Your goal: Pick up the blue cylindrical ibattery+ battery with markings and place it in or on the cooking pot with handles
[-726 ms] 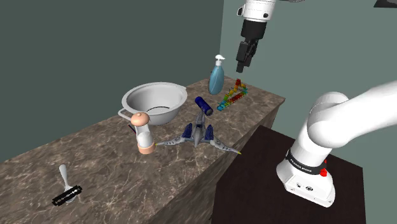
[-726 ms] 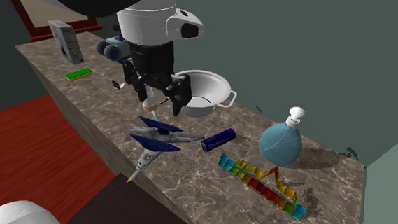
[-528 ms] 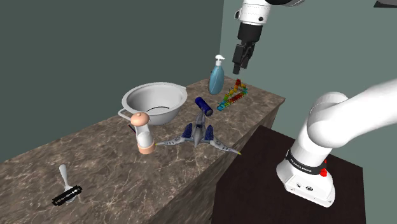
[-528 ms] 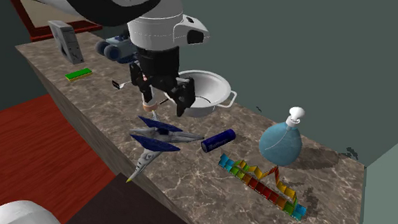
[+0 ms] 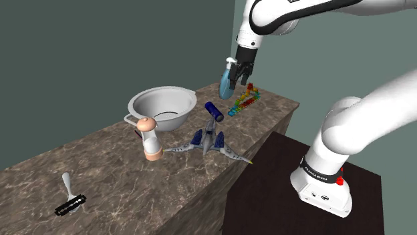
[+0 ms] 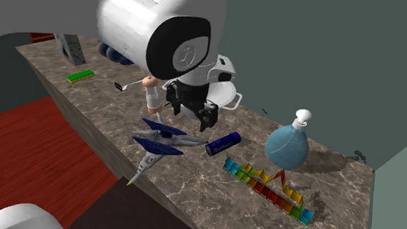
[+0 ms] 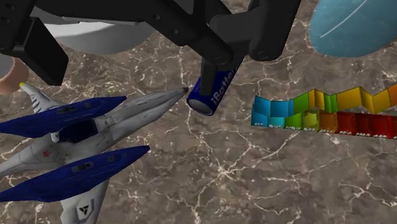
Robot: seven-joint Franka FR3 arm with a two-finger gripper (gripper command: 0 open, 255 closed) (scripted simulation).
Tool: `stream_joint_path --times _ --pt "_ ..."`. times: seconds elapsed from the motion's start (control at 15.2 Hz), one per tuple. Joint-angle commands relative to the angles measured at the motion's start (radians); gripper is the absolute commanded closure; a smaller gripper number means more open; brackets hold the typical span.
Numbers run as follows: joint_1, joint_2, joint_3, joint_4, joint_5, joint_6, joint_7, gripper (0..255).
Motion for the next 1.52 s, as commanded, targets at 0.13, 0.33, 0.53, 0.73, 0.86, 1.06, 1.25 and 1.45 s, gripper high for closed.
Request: stream_joint_path --times 0.13,0.33,0.53,0.73,0.86,1.06,1.25,1.45 --pt "-0.010 0.141 -0.027 0.010 0.038 0.134 0.002 0" --pt "-0.012 0.248 -0.046 0.024 0.078 0.227 -0.004 0" --pt "-0.011 0.360 -0.067 0.050 0.129 0.310 -0.018 0" --pt "-0.010 0.475 -0.086 0.088 0.193 0.382 -0.042 0" --pt "-0.011 0.553 -0.095 0.120 0.244 0.423 -0.064 0" --pt "-0.020 0.672 -0.101 0.178 0.328 0.472 -0.101 0" --pt "-0.023 0.728 -0.093 0.196 0.369 0.506 -0.123 0" --pt "-0.020 0.762 -0.083 0.196 0.395 0.537 -0.139 0"
